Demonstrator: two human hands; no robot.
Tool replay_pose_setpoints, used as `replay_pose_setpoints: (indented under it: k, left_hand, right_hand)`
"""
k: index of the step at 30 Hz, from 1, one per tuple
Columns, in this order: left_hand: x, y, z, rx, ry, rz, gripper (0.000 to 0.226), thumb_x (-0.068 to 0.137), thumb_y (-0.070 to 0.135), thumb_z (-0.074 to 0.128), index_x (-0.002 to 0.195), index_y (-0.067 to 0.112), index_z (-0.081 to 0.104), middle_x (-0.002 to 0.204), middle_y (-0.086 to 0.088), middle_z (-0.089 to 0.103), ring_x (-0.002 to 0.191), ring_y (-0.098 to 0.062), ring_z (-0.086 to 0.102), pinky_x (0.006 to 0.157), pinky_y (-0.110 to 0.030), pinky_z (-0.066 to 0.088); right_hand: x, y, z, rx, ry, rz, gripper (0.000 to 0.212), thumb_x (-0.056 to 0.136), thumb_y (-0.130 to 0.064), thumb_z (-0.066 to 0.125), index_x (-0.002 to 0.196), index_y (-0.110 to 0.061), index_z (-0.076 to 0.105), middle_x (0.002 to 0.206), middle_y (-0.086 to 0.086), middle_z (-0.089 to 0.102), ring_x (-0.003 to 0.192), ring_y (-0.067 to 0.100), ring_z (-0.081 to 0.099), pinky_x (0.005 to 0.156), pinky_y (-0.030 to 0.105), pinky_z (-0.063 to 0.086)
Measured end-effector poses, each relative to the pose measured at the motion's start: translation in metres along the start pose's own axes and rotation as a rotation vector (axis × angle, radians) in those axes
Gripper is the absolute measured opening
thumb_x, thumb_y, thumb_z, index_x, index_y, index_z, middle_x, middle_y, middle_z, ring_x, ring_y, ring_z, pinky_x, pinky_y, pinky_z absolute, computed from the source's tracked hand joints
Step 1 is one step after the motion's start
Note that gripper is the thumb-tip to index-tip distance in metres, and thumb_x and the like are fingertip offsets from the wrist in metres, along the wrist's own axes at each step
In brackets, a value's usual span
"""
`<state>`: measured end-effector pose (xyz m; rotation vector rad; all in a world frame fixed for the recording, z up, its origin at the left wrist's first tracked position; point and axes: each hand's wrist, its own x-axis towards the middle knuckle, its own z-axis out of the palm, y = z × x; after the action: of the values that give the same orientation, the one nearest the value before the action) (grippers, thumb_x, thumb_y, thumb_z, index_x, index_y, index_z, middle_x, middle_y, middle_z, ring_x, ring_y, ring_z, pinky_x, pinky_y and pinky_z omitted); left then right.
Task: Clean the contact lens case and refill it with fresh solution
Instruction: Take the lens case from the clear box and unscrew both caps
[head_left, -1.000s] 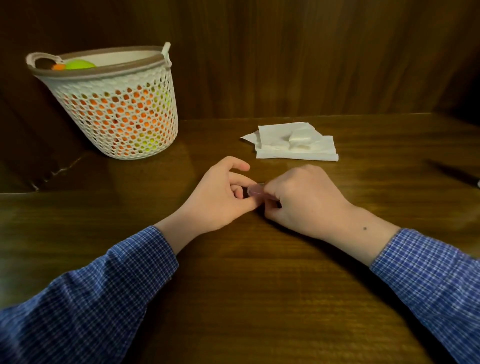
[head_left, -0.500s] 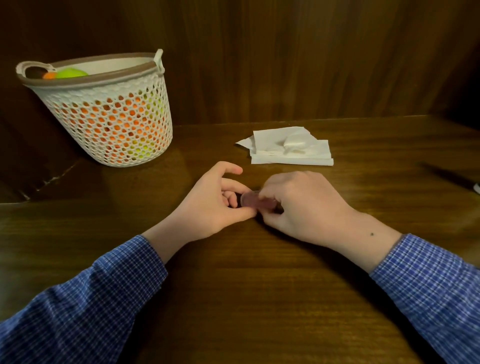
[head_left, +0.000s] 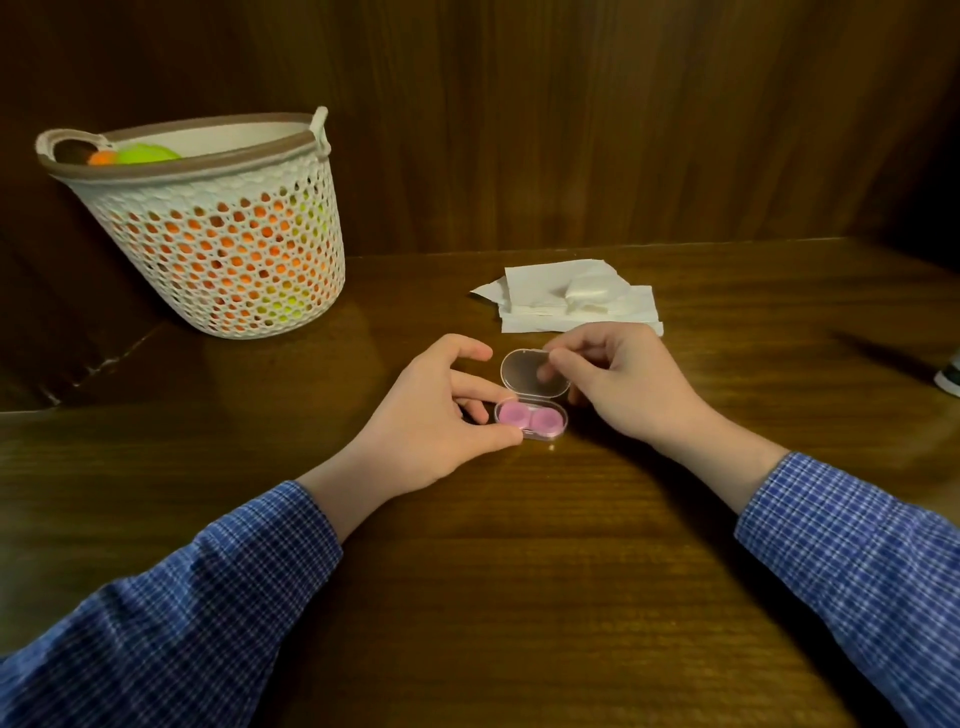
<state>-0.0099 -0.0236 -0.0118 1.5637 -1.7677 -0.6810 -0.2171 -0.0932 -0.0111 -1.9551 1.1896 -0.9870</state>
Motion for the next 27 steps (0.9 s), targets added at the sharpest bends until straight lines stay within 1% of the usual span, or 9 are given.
replay_pose_setpoints:
  k: [2,4,7,9,11,13,15,22,27]
  left_hand:
    - [-0.001,0.001,0.001,0.007,0.012,-0.012,0.081,0.072,0.033,0.092,0.141,0.029,0.048,0.101,0.021,0.077,0.088,0.005,0.07,0.066,-0.005,0.051]
    - [-0.002,0.002,0.002,0.006,0.024,-0.022,0.085,0.072,0.033,0.093,0.143,0.029,0.045,0.1,0.021,0.077,0.088,0.006,0.069,0.067,-0.003,0.05]
    - [-0.002,0.002,0.004,-0.007,0.039,-0.031,0.093,0.071,0.032,0.093,0.148,0.029,0.039,0.102,0.02,0.076,0.089,0.009,0.067,0.069,-0.002,0.049]
    - [-0.002,0.002,0.003,-0.009,0.038,-0.032,0.096,0.071,0.033,0.093,0.149,0.029,0.038,0.104,0.019,0.075,0.09,0.01,0.066,0.07,-0.001,0.048]
    - [-0.002,0.003,0.003,-0.011,0.031,-0.031,0.096,0.071,0.035,0.093,0.149,0.029,0.037,0.105,0.019,0.075,0.09,0.009,0.066,0.069,-0.001,0.049]
    - [-0.002,0.003,0.003,-0.013,0.025,-0.029,0.094,0.071,0.036,0.093,0.148,0.03,0.039,0.105,0.02,0.075,0.091,0.009,0.067,0.069,-0.002,0.049]
    - [-0.002,0.002,0.003,-0.012,0.024,-0.022,0.09,0.072,0.037,0.092,0.146,0.031,0.042,0.105,0.02,0.075,0.091,0.009,0.066,0.069,-0.003,0.05]
    - [-0.002,0.002,0.003,0.008,0.022,0.001,0.075,0.072,0.039,0.091,0.137,0.032,0.052,0.105,0.019,0.075,0.088,0.006,0.068,0.067,-0.007,0.053]
    - [-0.002,0.001,0.003,-0.011,0.016,0.025,0.067,0.073,0.035,0.092,0.132,0.031,0.059,0.103,0.019,0.076,0.087,0.004,0.07,0.066,-0.008,0.053]
  right_hand:
    - [0.001,0.001,0.001,0.004,0.0,0.035,0.01,0.098,-0.023,0.066,0.098,-0.029,0.074,0.083,-0.015,0.076,0.067,0.002,0.069,0.061,0.013,0.052]
    - [-0.003,0.0,0.001,-0.036,0.044,0.021,0.01,0.095,-0.026,0.07,0.103,-0.031,0.072,0.093,-0.017,0.073,0.08,0.003,0.068,0.07,0.014,0.052]
    - [-0.016,-0.007,-0.007,-0.109,0.157,-0.15,0.013,0.09,-0.028,0.074,0.096,-0.037,0.068,0.092,-0.02,0.066,0.087,0.001,0.063,0.066,0.009,0.05]
    - [-0.023,-0.009,-0.013,-0.137,0.088,-0.242,0.011,0.087,-0.028,0.074,0.086,-0.039,0.069,0.084,-0.018,0.067,0.088,0.001,0.062,0.068,0.009,0.05]
    - [-0.028,-0.01,-0.013,-0.208,-0.066,-0.23,0.003,0.085,-0.039,0.072,0.084,-0.041,0.072,0.081,-0.019,0.069,0.086,-0.001,0.063,0.065,0.013,0.051]
    - [-0.03,-0.009,-0.011,-0.295,-0.148,-0.197,0.02,0.081,-0.054,0.066,0.094,-0.04,0.075,0.082,-0.02,0.069,0.084,-0.003,0.061,0.063,0.014,0.047]
    - [-0.029,-0.008,-0.008,-0.331,-0.148,-0.184,0.036,0.079,-0.059,0.062,0.102,-0.036,0.077,0.083,-0.021,0.068,0.079,-0.002,0.061,0.062,0.014,0.044]
    - [-0.031,-0.01,-0.008,-0.36,-0.142,-0.192,0.025,0.086,-0.049,0.069,0.1,-0.032,0.08,0.08,-0.019,0.064,0.073,0.003,0.059,0.06,0.015,0.039]
    - [-0.03,-0.009,-0.007,-0.313,-0.148,-0.171,0.01,0.085,-0.044,0.076,0.093,-0.038,0.076,0.083,-0.019,0.064,0.086,-0.004,0.058,0.06,0.011,0.044]
